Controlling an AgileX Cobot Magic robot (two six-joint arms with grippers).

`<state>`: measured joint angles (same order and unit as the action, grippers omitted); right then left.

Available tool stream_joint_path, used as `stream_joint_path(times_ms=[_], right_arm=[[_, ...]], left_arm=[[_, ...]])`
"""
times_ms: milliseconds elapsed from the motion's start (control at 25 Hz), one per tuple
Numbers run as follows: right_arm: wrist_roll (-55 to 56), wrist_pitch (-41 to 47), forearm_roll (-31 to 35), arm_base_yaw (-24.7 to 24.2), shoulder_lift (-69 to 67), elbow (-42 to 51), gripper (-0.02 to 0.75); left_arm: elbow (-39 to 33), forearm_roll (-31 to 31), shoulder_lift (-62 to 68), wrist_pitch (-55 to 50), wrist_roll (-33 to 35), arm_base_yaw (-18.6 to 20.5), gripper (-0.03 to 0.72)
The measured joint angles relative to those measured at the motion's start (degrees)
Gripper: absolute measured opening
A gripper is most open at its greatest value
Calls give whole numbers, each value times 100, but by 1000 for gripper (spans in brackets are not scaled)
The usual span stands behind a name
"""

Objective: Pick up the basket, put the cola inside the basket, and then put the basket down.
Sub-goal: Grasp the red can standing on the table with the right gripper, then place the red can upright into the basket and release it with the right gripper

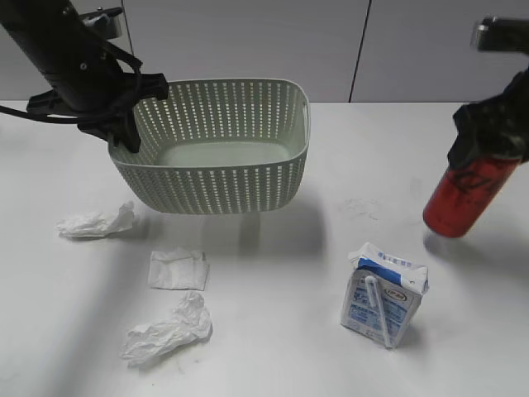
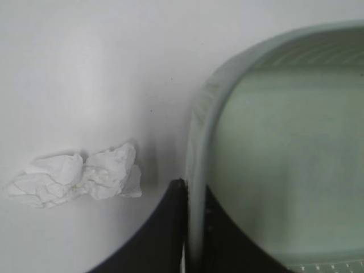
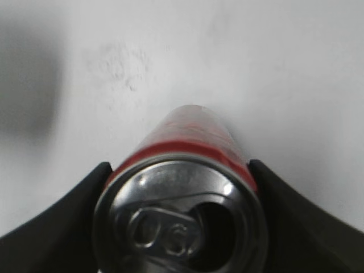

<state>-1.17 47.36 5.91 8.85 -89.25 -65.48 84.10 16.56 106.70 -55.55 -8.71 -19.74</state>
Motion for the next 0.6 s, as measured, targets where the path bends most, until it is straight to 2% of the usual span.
stream_joint_path(times_ms=[200,400,600], right_arm=[[-163,569,-218,373,211,-1448,501],[-222,1013,-259,1386,-126,-3096,502],[-249,1092,-254,2433,-1022,-4152,502]], left_arm=[[0,-5,0,28,0,0,2],[0,-17,0,74,0,0,2],[0,-23,0,120,0,0,2]])
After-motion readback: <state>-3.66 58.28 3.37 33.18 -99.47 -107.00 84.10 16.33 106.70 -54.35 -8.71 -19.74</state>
